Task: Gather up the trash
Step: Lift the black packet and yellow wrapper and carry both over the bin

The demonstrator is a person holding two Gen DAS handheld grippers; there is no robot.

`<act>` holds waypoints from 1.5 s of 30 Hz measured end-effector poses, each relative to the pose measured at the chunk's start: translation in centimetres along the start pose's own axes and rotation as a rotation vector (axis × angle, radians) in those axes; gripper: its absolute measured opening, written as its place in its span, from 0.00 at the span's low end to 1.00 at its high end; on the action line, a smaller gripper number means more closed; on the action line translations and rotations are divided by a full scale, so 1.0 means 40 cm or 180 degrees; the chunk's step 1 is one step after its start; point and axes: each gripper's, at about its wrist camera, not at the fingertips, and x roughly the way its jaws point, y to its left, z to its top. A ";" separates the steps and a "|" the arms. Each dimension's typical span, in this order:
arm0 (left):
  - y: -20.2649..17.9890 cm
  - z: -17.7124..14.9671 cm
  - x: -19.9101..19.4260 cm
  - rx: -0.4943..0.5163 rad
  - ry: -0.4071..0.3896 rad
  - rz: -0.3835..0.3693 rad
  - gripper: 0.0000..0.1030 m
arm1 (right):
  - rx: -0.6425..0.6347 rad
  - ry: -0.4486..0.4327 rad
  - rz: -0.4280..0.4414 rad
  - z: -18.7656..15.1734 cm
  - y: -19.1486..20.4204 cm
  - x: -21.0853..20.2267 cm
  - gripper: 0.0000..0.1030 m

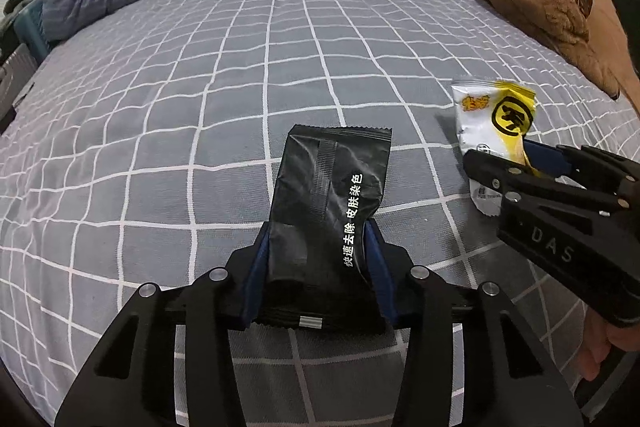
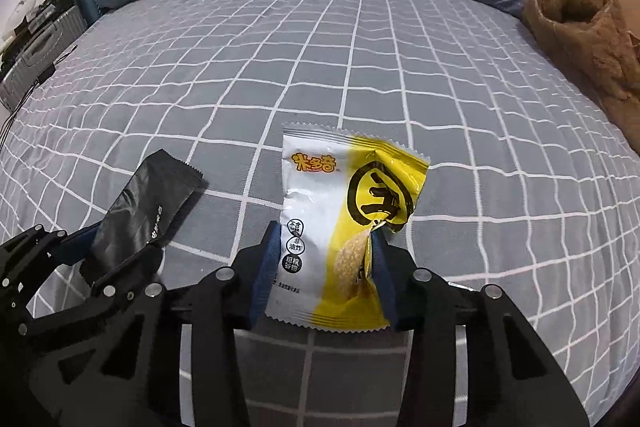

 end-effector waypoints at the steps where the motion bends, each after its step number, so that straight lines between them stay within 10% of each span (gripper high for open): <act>1: -0.001 0.000 -0.005 -0.0001 -0.0019 -0.0003 0.43 | 0.0002 -0.0009 0.0004 -0.005 -0.001 -0.006 0.41; 45: 0.033 -0.183 -0.439 -0.0074 -0.0266 -0.0081 0.43 | 0.0224 -0.0273 -0.0102 -0.264 0.078 -0.462 0.41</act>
